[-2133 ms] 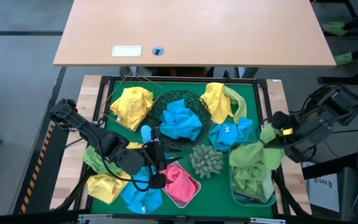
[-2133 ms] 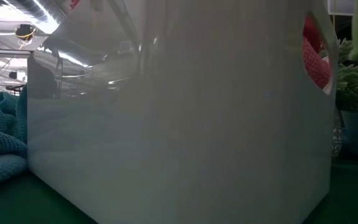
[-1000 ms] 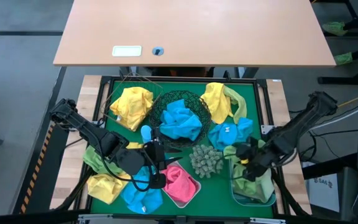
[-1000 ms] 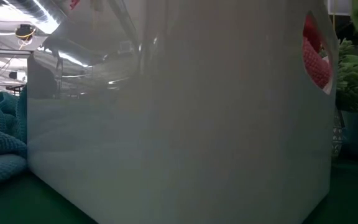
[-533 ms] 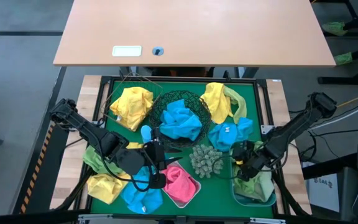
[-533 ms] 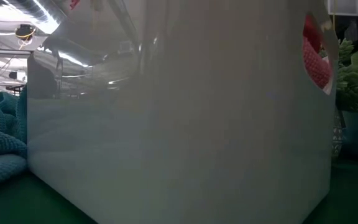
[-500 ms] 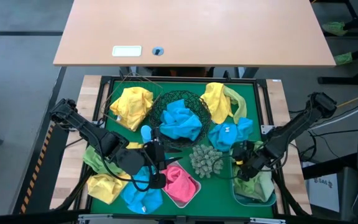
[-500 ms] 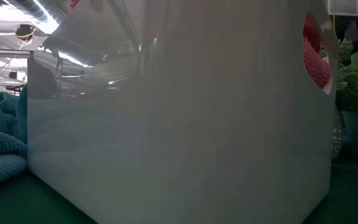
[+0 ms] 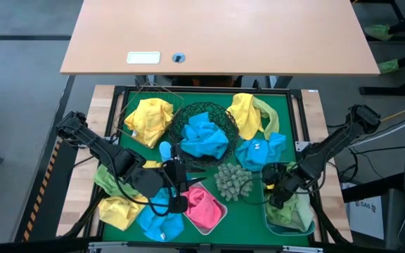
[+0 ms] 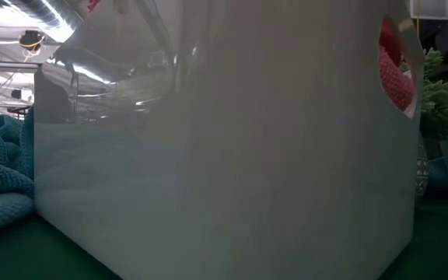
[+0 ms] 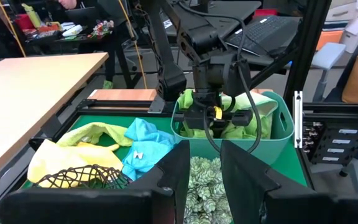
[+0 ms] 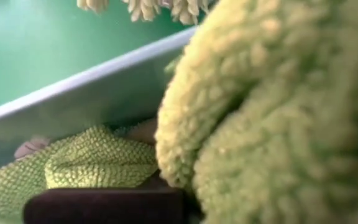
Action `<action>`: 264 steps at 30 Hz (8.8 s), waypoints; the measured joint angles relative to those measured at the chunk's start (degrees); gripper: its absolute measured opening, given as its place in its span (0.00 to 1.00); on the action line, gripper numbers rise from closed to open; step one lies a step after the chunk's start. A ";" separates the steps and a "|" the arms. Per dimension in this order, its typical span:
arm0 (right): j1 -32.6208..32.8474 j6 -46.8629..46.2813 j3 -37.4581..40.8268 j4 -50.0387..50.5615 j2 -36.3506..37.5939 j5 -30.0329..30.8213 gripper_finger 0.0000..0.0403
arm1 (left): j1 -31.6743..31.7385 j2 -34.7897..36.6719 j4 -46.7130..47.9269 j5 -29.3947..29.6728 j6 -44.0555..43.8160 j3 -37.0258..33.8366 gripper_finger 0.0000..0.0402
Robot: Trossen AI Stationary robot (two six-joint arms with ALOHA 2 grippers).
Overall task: Sort microfiber towel by color & place in baskets
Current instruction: Put the green microfiber cloth into the blue bin, then put the blue microfiber cloth into the circular wire basket
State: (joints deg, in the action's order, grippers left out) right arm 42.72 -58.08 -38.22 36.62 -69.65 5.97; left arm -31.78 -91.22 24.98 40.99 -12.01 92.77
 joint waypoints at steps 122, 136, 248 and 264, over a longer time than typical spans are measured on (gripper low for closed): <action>-0.04 5.23 -5.54 11.37 0.11 -7.26 0.46 | -0.96 -0.31 5.27 -5.81 0.11 -0.04 0.21; 0.04 6.05 -23.05 28.02 0.11 -10.89 0.46 | -1.02 -0.31 7.29 -6.03 0.16 -0.04 0.21; 0.02 8.92 -42.36 39.39 0.11 2.63 0.46 | -5.12 -9.03 41.05 -17.42 -46.10 1.89 0.00; 0.02 8.94 -42.36 39.39 0.11 6.26 0.46 | 0.59 -9.03 41.95 -11.56 -27.43 20.14 0.00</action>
State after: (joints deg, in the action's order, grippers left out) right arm 42.74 -49.15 -80.58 76.01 -69.54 12.23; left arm -31.18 -100.25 66.94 29.43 -39.44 112.91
